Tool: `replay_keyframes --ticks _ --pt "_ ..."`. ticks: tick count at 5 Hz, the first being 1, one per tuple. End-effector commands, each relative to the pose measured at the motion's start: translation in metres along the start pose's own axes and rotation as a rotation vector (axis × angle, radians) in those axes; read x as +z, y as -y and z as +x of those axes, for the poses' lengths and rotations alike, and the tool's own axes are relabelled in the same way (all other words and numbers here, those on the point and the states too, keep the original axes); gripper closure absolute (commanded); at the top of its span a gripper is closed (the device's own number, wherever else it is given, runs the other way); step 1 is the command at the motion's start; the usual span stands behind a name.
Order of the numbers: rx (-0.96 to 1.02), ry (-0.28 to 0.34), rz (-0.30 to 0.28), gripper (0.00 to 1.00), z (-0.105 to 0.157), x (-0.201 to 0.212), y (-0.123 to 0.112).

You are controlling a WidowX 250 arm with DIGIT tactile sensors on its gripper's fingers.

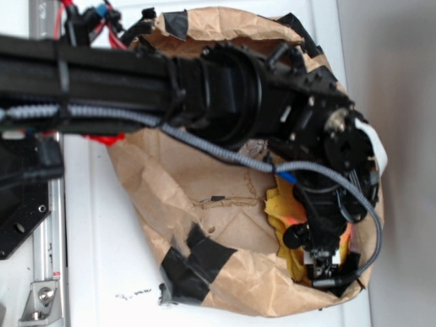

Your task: Grab the yellow cloth.

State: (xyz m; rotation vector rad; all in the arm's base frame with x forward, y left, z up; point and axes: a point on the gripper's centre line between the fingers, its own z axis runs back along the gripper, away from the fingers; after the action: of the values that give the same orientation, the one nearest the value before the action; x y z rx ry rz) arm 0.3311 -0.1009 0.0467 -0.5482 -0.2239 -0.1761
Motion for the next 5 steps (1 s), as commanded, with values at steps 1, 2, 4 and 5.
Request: replay_keyframes --ticks 1,2,4,5 --pt "-0.189 -0.067 0.051 1.00 -0.033 -0.012 0.055" --pt "-0.208 -0.058 0.032 1.00 -0.040 -0.005 0.062" --pt "-0.148 0.025 0.090 1.00 -0.064 0.060 0.043" --pt "-0.120 0.047 0.177 1.00 -0.070 0.096 0.034"
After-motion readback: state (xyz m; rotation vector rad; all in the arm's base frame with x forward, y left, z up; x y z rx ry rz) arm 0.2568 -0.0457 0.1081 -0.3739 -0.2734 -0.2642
